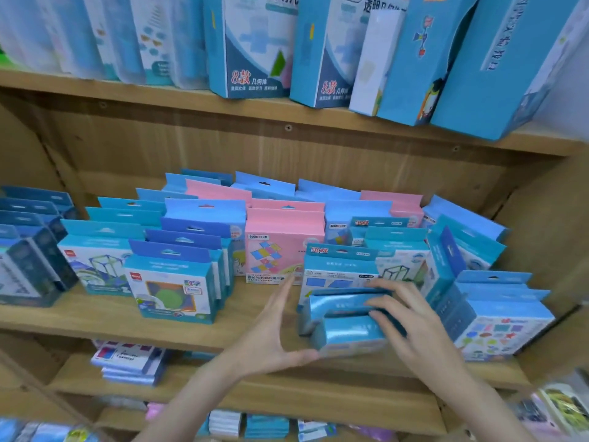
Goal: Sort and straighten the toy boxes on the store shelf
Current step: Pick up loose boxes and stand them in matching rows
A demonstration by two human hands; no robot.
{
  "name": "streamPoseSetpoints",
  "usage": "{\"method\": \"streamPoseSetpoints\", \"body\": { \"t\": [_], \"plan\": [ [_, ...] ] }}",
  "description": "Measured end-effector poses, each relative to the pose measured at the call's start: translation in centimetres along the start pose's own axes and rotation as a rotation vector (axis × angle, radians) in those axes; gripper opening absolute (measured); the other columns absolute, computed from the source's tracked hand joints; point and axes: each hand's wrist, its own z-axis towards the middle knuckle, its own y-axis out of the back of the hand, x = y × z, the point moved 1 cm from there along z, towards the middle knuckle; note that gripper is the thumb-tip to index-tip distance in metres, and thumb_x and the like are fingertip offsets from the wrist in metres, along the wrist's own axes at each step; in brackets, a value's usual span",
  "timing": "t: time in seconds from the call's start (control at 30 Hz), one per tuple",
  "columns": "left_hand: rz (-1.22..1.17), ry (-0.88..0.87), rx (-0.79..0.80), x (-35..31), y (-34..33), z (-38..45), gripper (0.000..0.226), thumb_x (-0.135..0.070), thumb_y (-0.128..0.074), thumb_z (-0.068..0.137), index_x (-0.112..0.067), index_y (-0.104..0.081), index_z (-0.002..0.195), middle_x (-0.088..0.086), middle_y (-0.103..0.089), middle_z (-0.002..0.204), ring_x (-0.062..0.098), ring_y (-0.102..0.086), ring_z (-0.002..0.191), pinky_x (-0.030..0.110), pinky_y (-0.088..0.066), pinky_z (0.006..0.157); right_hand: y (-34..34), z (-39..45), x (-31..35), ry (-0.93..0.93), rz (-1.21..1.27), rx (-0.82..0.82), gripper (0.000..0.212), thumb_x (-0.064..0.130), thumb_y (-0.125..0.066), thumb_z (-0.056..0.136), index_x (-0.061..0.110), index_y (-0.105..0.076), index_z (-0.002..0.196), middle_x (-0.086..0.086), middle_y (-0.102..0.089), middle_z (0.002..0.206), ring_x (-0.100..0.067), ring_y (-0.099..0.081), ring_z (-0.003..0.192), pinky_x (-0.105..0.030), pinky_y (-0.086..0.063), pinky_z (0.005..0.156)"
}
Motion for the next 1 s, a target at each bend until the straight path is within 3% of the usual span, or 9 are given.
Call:
{"method": "streamPoseSetpoints", "body": {
  "t": [0.1, 0.2, 0.3, 0.37, 0.5, 0.63, 0.7, 0.8, 1.0],
  "plan": [
    [-0.008, 0.049, -0.004, -0.1, -0.8, 1.3, 0.114, -0.066, -0.070, 0.060, -0.047, 0.011, 0.137, -0.033, -0.002, 0.143, -0.002, -0.016, 0.136, 0.033, -0.022, 0.113, -1.7, 1.6, -0.5, -0.065, -0.049, -0.048, 0.021, 0.029, -0.042, 0.092, 0.015, -0.058, 0.093, -0.002, -0.053, 0.121, -0.013, -0.042, 0.116, -0.024, -0.034, 0.103],
    [0.055, 0.058, -0.016, -0.2, -1.0, 2.3, 0.111, -0.042, -0.075, 0.070, -0.032, 0.006, 0.145, -0.023, -0.015, 0.145, -0.006, -0.023, 0.131, 0.026, -0.023, 0.111, -2.7, 2.8, -0.6, -0.140, -0.068, -0.069, 0.027, 0.028, -0.041, 0.090, 0.011, -0.062, 0.094, -0.005, -0.055, 0.127, -0.019, -0.041, 0.125, -0.033, -0.030, 0.108],
    [0.078, 0.070, -0.025, -0.1, -0.9, 2.9, 0.109, -0.031, -0.077, 0.071, -0.029, 0.001, 0.147, -0.013, -0.025, 0.149, -0.003, -0.030, 0.129, 0.032, -0.030, 0.110, -2.7, 3.6, -0.1, -0.143, -0.067, -0.033, 0.019, 0.020, -0.049, 0.090, 0.008, -0.064, 0.096, -0.008, -0.054, 0.130, -0.019, -0.035, 0.129, -0.038, -0.023, 0.111],
    [0.070, 0.093, -0.022, 0.0, -0.8, 2.9, 0.109, -0.031, -0.078, 0.071, -0.030, 0.001, 0.146, -0.011, -0.025, 0.149, -0.002, -0.032, 0.128, 0.033, -0.031, 0.109, -1.3, 4.1, 0.2, -0.181, -0.015, 0.073, 0.015, 0.016, -0.055, 0.090, 0.012, -0.063, 0.102, 0.000, -0.049, 0.134, -0.013, -0.031, 0.131, -0.041, -0.019, 0.115],
    [0.028, 0.108, -0.018, -0.5, -0.4, 2.6, 0.114, -0.035, -0.080, 0.066, -0.049, 0.010, 0.135, -0.016, -0.012, 0.151, 0.006, -0.030, 0.131, 0.035, -0.030, 0.110, 3.5, 6.1, -1.3, -0.255, 0.156, 0.084, 0.029, 0.020, -0.055, 0.090, 0.020, -0.054, 0.119, 0.011, -0.050, 0.127, -0.001, -0.039, 0.120, -0.019, -0.027, 0.100],
    [0.016, 0.109, -0.031, -1.2, -0.3, 2.5, 0.109, -0.029, -0.079, 0.069, -0.060, 0.012, 0.122, -0.023, -0.014, 0.145, 0.009, -0.031, 0.132, 0.040, -0.032, 0.108, 4.1, 9.6, -7.1, -0.417, -0.211, 0.257, 0.045, 0.006, -0.052, 0.089, 0.011, -0.041, 0.132, -0.010, -0.048, 0.136, -0.028, -0.045, 0.124, -0.038, -0.038, 0.100],
    [0.008, 0.111, -0.057, -1.5, -0.3, 2.4, 0.106, -0.027, -0.077, 0.073, -0.062, 0.011, 0.119, -0.022, -0.015, 0.146, 0.008, -0.031, 0.131, 0.040, -0.032, 0.108, 3.1, 10.6, -8.9, -0.438, -0.347, 0.341, 0.035, 0.004, -0.052, 0.086, 0.011, -0.051, 0.121, -0.017, -0.056, 0.125, -0.034, -0.053, 0.110, -0.043, -0.047, 0.088],
    [0.014, 0.129, -0.084, -1.9, -0.2, 2.2, 0.101, -0.027, -0.074, 0.076, -0.061, 0.012, 0.118, -0.023, -0.016, 0.146, 0.006, -0.030, 0.132, 0.038, -0.032, 0.108, 2.9, 11.2, -8.9, -0.390, -0.436, 0.239, 0.015, 0.008, -0.054, 0.086, 0.008, -0.062, 0.098, -0.017, -0.065, 0.104, -0.036, -0.058, 0.096, -0.040, -0.047, 0.073],
    [0.008, 0.109, -0.053, -2.0, -0.2, 2.5, 0.099, -0.026, -0.073, 0.077, -0.057, 0.008, 0.125, -0.018, -0.015, 0.150, 0.005, -0.026, 0.134, 0.039, -0.032, 0.109, 5.9, 12.3, -5.6, -0.173, -0.361, -0.061, 0.015, 0.007, -0.050, 0.089, 0.004, -0.057, 0.103, -0.016, -0.059, 0.097, -0.036, -0.053, 0.095, -0.046, -0.042, 0.079]
  ]
}}
